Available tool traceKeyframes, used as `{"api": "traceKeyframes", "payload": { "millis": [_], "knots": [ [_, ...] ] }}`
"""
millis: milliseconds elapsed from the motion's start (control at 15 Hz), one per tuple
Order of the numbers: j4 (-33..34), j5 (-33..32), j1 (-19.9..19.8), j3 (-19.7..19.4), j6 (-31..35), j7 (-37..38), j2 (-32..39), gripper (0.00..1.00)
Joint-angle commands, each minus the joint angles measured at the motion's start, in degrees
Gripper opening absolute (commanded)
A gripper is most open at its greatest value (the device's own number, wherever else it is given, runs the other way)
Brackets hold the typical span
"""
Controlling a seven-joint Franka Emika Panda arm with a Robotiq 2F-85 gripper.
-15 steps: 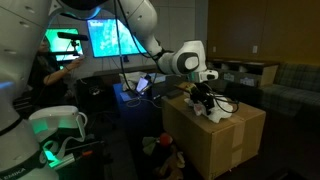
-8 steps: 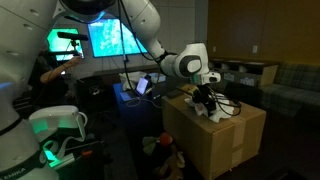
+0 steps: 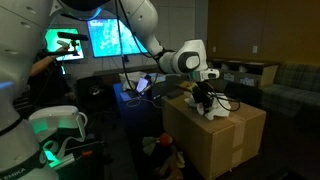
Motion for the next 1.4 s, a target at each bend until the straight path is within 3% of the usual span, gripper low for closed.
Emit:
{"api": "traceKeyframes", "payload": {
  "millis": [0, 333, 733, 1000, 1333],
  "knots": [
    [-8.13, -1.0, 1.39, -1.5, 1.22, 0.56, -7.68, 0.03],
    [-21.48, -2.39, 1.28, -2.78, 2.51, 3.42, -20.25, 0.01],
    [-37.17, -11.78, -1.09, -5.72, 5.7, 14.42, -31.56, 0.03],
    [-44.43, -16.23, -5.19, -6.7, 9.92, 19.77, -32.55, 0.03],
    [-47.18, -17.41, -9.14, -9.23, 18.32, 20.82, -25.79, 0.02]
  ]
}}
